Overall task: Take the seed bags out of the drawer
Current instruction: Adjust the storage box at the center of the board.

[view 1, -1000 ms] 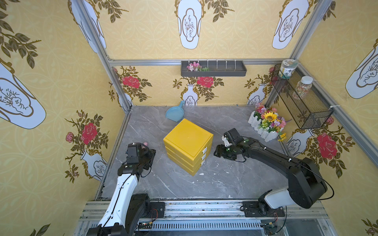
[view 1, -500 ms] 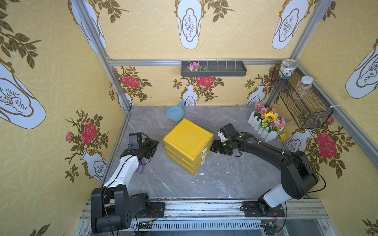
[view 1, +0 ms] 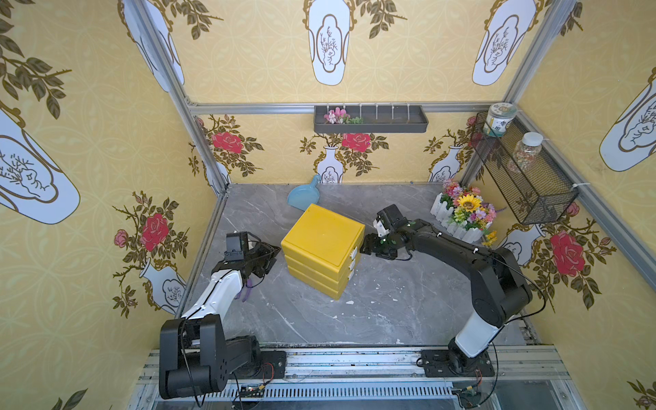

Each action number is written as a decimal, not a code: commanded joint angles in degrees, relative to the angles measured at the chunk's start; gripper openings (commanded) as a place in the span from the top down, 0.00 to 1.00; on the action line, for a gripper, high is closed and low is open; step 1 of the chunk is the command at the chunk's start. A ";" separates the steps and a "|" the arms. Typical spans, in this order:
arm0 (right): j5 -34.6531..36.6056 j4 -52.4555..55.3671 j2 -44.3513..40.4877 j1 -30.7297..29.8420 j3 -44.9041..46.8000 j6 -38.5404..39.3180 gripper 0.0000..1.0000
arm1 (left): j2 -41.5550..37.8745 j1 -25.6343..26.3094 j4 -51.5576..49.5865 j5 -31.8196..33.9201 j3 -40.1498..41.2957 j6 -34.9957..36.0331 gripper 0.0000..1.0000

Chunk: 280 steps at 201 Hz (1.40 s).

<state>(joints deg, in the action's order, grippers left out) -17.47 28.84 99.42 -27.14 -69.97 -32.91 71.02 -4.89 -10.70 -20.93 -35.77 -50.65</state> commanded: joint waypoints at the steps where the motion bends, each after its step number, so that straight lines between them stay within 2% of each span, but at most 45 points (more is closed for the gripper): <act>1: -1.50 -0.62 1.82 0.84 -2.49 0.84 0.31 | 0.29 0.32 0.90 -1.30 0.85 0.74 0.51; 141: -3.18 0.59 13.35 4.31 -14.26 1.58 0.31 | 1.97 7.82 4.68 -0.58 2.68 -3.25 0.52; 215: -3.77 2.80 18.82 3.21 -21.38 1.67 0.31 | 2.38 10.15 6.37 -0.68 1.66 -5.15 0.52; 280: -1.89 4.51 16.80 4.68 -21.08 2.59 0.31 | -2.95 10.00 -1.42 4.55 -0.43 -3.16 0.51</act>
<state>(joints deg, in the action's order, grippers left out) -19.77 32.14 118.39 -23.49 -92.27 -31.42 69.80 5.17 -8.27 -18.76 -35.00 -55.44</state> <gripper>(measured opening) 0.690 0.494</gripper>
